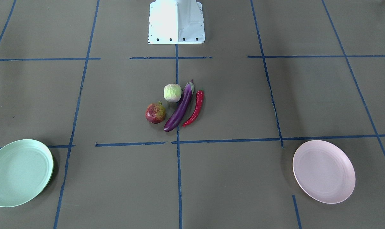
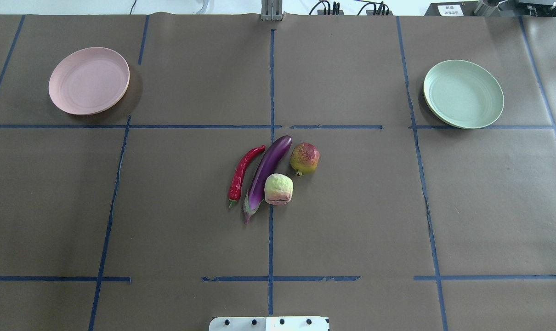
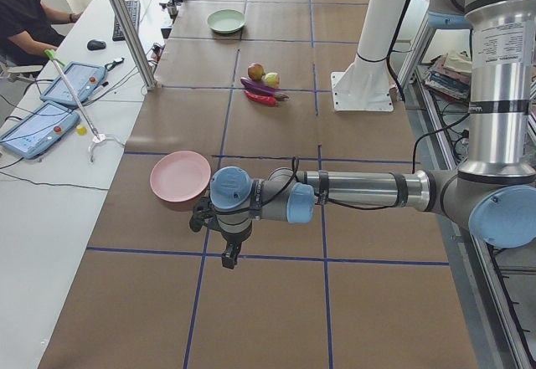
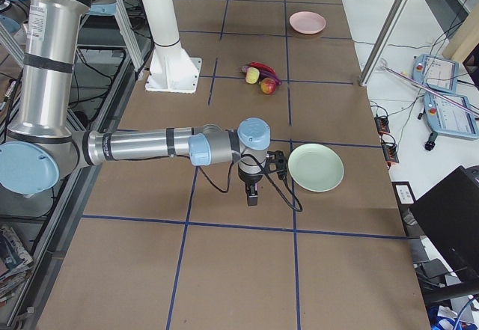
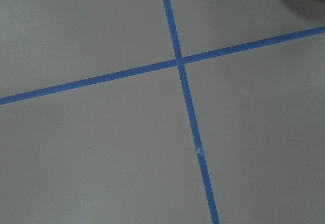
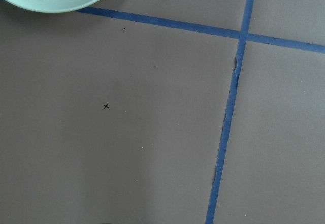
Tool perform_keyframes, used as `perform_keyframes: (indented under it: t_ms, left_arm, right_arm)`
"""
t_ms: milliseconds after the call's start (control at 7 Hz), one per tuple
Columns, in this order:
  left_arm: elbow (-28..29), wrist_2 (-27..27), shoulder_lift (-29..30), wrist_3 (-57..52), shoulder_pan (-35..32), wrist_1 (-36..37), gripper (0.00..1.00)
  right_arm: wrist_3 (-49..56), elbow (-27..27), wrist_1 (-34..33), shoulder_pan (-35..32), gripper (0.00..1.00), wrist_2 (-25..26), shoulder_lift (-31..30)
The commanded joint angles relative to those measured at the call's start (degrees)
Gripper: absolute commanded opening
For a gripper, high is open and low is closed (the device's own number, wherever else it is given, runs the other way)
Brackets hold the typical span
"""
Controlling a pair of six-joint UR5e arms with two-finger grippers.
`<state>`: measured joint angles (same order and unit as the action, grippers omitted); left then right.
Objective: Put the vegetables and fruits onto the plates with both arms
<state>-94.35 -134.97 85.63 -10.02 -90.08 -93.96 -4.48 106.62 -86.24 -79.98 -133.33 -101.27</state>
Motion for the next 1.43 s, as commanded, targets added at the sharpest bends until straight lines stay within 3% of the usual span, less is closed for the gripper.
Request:
perform_keyframes:
  t_ms: [0,1286]
  left_arm:
    - [-1.4,0.1,-0.4,-0.3,0.1,-0.1,1.00]
    - [-2.1,-0.7,-2.1,0.3,0.2,-0.4,1.00]
  right_arm:
    - [0.0,-0.1,-0.1,0.0,1.00,0.1,0.0]
    - [-0.8,0.2,0.3,0.0,1.00,-1.5,-0.6]
